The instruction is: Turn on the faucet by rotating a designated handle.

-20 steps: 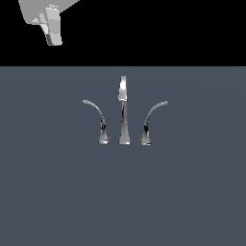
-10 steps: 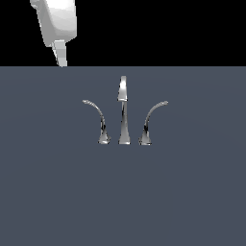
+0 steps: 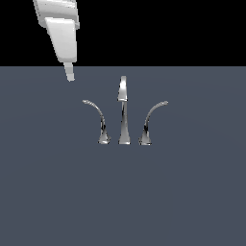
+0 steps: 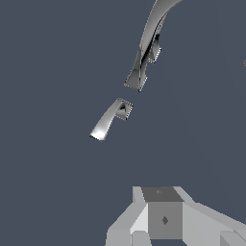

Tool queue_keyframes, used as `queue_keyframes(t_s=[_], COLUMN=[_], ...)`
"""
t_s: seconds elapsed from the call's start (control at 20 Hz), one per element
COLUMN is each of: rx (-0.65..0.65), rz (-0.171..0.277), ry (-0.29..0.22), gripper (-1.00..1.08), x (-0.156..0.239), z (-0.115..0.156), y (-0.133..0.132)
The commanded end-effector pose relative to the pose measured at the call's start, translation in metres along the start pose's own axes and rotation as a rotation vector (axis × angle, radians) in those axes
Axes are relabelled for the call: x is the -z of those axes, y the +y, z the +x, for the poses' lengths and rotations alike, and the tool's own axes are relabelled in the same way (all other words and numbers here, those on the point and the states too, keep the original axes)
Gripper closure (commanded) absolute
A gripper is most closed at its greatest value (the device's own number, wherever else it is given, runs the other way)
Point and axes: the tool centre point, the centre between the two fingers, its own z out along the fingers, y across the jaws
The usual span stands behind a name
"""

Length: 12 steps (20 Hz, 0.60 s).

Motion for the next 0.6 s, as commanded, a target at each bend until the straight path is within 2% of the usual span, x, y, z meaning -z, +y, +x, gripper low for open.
queue_keyframes(t_s=[0.0,0.55], rx=[-0.05,-0.286], rz=[0.0,-0.005], ry=[-0.001,-0.006], gripper=[1.08,1.08], x=[-0.01,-0.058], z=[0.005,0.035], y=[-0.01,-0.055])
